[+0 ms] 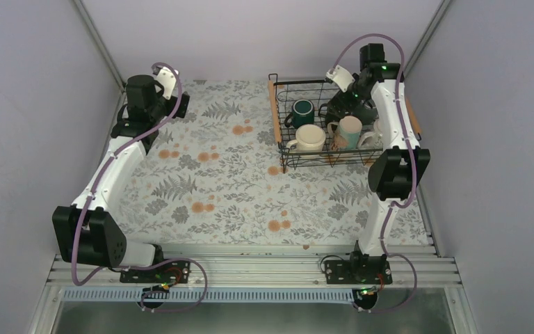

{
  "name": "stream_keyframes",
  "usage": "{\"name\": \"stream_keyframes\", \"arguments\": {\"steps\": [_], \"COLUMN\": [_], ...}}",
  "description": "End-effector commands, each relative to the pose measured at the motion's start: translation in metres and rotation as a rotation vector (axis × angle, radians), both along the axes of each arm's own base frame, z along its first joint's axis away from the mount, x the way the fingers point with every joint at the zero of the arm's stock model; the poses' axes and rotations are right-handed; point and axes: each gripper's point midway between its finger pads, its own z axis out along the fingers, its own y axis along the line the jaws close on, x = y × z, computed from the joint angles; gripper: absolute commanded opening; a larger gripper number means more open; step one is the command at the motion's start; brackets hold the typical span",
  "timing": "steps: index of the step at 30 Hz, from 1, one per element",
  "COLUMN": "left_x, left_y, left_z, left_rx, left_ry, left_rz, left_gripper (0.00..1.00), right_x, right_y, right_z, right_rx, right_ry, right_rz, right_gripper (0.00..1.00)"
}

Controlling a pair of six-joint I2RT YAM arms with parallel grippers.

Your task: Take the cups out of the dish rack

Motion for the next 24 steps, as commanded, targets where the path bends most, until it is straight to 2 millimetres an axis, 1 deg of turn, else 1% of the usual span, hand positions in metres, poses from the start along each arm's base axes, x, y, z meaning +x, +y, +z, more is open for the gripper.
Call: {"name": "stream_keyframes", "arguments": {"steps": [1,9,19,22,24], "left_x": [-0.001,0.001,0.0,0.0,-0.001], "left_y": [-0.006,-0.005,-0.007,-0.009,-0.013], "left_z": [0.011,0.012,0.014,0.011,0.009], "left_rx": [-0.002,0.01,0.01,0.002,-0.004], "left_ry": [-0.035,-0.028,-0.032,-0.021,-0.014], "left_rz": [-0.034,-0.028,-0.036,-0.05,-0.071], "left_gripper": [1.0,1.0,1.0,1.0,1.0], "right_x": [-0.005,-0.007,-0.014,-0.022,-0.031], "right_y": [0.004,0.005,0.005,0.016,0.029], "right_z": [0.006,0.008,0.002,-0.003,-0.014], "right_rx": [0.0,-0.003,-0.012,0.001,-0.016], "right_ry": [-0.01,-0.012,0.021,0.055,0.093], "right_rz": [0.019,0.025,0.045,0.086,0.12], "right_gripper": [1.0,1.0,1.0,1.0,1.0]}}
